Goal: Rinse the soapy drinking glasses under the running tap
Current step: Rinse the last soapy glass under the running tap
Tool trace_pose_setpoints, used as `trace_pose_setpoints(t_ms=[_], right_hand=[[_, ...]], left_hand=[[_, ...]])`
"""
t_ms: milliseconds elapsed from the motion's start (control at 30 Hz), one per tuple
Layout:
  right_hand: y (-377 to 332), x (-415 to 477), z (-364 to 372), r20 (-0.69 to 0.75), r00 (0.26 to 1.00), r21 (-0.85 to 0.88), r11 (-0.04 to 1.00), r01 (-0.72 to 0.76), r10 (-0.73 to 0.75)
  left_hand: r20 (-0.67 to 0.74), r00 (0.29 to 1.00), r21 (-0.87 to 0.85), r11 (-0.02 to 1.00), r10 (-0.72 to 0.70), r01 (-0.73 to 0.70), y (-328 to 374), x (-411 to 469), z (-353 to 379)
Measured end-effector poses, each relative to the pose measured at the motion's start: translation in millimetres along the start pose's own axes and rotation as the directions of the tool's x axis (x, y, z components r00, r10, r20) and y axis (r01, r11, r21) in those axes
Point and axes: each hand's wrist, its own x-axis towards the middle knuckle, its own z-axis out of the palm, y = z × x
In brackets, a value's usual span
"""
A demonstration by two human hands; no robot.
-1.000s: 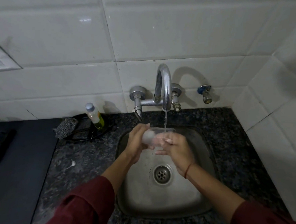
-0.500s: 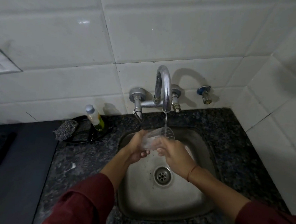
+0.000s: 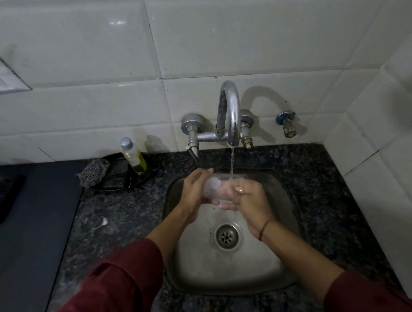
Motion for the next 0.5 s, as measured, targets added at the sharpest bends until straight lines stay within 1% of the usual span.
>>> trace_pose_setpoints(t_ms=[33,67,100,167,200,233,267,300,333,367,400,433,467,500], right_hand=[[-2,0,-2,0.013,0.999,0.065,0.997,-0.043,0.043],[0,1,-5,0.049,0.998,0.042,0.998,-0.036,0.034],[2,0,-7,0.086,0.996,-0.062,0.998,0.025,-0.020],[8,-5,-7,0.176,0.977,-0.323,0.930,0.175,-0.123],[11,-7,-7,0.179,0.973,-0.375,0.904,0.206,-0.148],[11,-8,-4,0.139,0.978,-0.372,0.907,0.197,-0.155],[10,-8,0,0.080,0.988,-0.291,0.945,0.151,-0.133],[5,-8,3,0.019,0.997,-0.123,0.990,0.073,-0.071],[0,-6,3,-0.005,1.000,0.079,0.997,-0.022,0.022],[-4,-5,2,0.026,0.996,0.201,0.976,-0.090,0.086],[-5,-3,0,0.071,0.995,0.204,0.975,-0.089,0.076],[-4,-3,-2,0.102,0.995,0.089,0.996,-0.011,0.002],[-2,-4,-3,0.138,0.986,-0.103,0.989,0.110,-0.095],[1,-6,-4,0.194,0.965,-0.305,0.924,0.229,-0.175]], left_hand=[[-0.022,0.999,0.029,0.999,0.032,-0.032,-2,0,0],[-0.051,0.999,0.073,0.997,0.000,0.004,-1,2,-1],[-0.073,0.994,0.106,0.990,-0.086,0.094,0,5,-3],[-0.034,0.952,0.110,0.945,-0.306,0.307,6,9,-7],[-0.005,0.943,0.096,0.938,-0.334,0.333,7,9,-8],[0.009,0.956,0.062,0.954,-0.293,0.292,7,9,-7],[0.006,0.981,0.016,0.981,-0.195,0.195,5,7,-6],[-0.014,0.998,-0.015,0.998,-0.067,0.067,2,5,-5],[-0.037,0.998,-0.014,0.999,0.048,-0.048,0,1,-4],[-0.061,0.990,0.014,0.992,0.125,-0.124,-2,-1,-3],[-0.086,0.987,0.047,0.990,0.134,-0.131,-3,0,-4],[-0.102,0.992,0.070,0.996,0.069,-0.062,0,2,-5],[-0.066,0.996,0.089,0.994,-0.055,0.060,3,5,-7],[0.018,0.982,0.096,0.978,-0.190,0.188,7,6,-9]])
